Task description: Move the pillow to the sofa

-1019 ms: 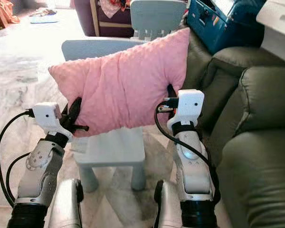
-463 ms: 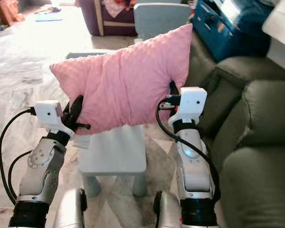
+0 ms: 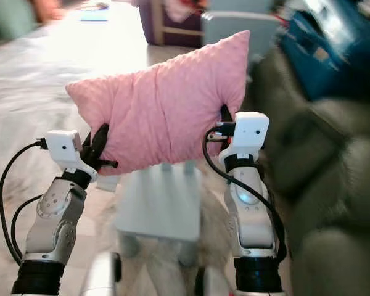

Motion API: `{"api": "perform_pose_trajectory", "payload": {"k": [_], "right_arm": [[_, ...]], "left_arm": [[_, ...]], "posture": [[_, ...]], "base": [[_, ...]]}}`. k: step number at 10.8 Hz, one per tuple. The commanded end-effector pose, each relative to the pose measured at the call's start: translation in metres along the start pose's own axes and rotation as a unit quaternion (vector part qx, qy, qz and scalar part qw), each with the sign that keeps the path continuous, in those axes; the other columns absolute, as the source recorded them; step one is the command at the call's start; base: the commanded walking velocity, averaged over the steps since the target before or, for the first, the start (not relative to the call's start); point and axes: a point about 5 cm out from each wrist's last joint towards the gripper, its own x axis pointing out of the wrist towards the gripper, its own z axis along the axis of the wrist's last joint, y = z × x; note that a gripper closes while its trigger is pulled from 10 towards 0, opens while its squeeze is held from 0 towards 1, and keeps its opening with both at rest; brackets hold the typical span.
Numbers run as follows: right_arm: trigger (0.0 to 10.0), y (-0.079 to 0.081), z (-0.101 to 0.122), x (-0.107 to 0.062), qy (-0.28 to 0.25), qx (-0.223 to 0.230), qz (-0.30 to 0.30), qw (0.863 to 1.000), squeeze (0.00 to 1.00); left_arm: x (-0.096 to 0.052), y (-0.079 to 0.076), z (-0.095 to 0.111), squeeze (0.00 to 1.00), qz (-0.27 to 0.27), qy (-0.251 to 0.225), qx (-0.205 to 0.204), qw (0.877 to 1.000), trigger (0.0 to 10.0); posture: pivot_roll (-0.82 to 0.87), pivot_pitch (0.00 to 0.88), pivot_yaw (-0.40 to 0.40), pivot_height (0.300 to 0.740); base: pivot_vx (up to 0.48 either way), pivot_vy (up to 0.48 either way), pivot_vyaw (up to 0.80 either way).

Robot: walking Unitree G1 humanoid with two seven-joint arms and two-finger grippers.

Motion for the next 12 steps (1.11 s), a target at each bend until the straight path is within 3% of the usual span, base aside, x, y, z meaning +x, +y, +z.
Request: {"api": "perform_pose_trajectory", "payload": {"k": [1,5,12], "right_arm": [[0.0,0.0001,0.0067,0.0030,-0.016,0.003,-0.003,1.000,0.00],[0.0,-0.0004,0.0085,0.0047,-0.020,0.004,-0.005,1.000,0.00],[0.0,-0.0009,0.0099,0.0062,-0.025,0.002,-0.005,1.000,0.00]], "left_arm": [[0.0029,-0.0023,0.0037,0.00,-0.008,-0.006,0.003,1.000,0.0],[0.0043,-0.0034,0.0028,0.00,-0.008,-0.005,0.002,1.000,0.0],[0.0048,-0.0044,0.0009,0.00,-0.009,-0.003,-0.001,1.000,0.0]], "posture": [[0.01,0.029,-0.050,0.704],[0.01,0.032,-0.050,0.740],[0.00,0.037,-0.051,0.740]], "base": [[0.000,0.000,0.00],[0.000,0.000,0.00],[0.000,0.000,0.00]]}}
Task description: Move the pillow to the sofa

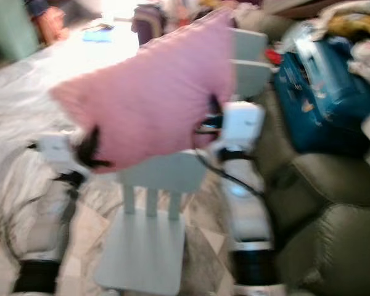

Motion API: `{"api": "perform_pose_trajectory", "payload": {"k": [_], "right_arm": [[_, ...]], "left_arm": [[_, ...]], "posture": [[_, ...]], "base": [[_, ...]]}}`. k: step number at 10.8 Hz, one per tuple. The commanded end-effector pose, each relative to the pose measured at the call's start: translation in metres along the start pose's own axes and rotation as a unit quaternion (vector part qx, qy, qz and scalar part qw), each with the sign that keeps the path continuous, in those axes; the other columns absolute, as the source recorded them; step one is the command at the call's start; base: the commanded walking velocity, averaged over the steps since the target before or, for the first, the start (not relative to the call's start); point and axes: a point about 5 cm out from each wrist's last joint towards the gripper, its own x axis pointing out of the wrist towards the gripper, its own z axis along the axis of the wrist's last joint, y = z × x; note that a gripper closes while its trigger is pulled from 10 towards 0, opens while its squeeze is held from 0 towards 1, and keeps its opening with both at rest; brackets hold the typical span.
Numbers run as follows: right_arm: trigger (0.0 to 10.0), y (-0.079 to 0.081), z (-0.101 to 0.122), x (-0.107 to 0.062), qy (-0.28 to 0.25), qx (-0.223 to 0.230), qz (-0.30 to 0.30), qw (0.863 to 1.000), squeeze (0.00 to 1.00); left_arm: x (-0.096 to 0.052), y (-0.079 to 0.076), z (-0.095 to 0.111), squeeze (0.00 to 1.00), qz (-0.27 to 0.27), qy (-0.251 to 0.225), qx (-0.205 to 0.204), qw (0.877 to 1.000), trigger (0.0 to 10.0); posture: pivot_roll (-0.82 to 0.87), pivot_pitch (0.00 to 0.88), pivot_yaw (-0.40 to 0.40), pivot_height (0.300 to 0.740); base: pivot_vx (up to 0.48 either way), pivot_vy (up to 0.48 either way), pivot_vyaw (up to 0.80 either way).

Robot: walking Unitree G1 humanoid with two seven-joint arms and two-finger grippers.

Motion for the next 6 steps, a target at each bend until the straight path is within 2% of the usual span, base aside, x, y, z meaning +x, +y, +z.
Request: {"api": "perform_pose_trajectory", "payload": {"k": [1,6], "right_arm": [[0.0,0.0074,0.0046,0.0029,-0.010,0.012,0.007,1.000,0.00],[0.0,0.0073,0.0043,0.0038,-0.009,0.010,0.007,1.000,0.00]], "left_arm": [[0.0001,0.0058,0.0055,0.00,0.002,-0.008,0.014,1.000,0.0],[-0.0006,0.0086,0.0013,0.00,0.014,0.003,0.015,1.000,0.0]], "posture": [[0.00,0.040,-0.052,0.740],[0.00,0.049,-0.054,0.740]], "base": [[0.000,0.000,0.00],[0.000,0.000,0.00]]}}
